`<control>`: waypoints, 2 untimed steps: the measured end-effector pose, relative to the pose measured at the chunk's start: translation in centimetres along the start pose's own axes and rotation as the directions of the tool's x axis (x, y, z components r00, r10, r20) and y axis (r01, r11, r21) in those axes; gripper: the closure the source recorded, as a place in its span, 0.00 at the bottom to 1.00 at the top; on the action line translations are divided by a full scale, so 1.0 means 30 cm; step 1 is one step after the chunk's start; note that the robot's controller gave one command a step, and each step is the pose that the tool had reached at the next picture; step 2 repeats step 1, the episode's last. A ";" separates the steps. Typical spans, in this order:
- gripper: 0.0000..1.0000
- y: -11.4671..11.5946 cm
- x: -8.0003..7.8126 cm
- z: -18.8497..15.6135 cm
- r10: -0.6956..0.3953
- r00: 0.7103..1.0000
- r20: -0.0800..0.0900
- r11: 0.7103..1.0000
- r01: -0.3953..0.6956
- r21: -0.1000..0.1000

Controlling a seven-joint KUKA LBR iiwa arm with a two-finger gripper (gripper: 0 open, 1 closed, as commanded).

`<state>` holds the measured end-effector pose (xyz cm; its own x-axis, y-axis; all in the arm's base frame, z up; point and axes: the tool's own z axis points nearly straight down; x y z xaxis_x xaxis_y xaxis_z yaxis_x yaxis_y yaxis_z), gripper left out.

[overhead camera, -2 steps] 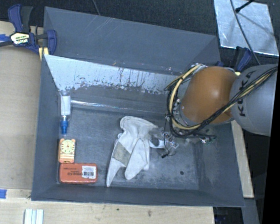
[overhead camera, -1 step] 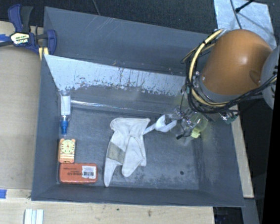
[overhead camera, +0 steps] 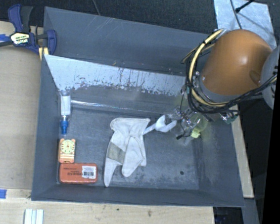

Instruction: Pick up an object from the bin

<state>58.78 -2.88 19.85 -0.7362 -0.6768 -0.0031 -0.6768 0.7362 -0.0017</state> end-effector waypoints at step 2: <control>1.00 -0.040 -0.043 -0.075 0.001 1.000 -0.002 1.000 -0.001 -0.001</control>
Offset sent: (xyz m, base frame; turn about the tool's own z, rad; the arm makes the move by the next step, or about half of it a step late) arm 0.0112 -0.0032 0.0582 -0.0199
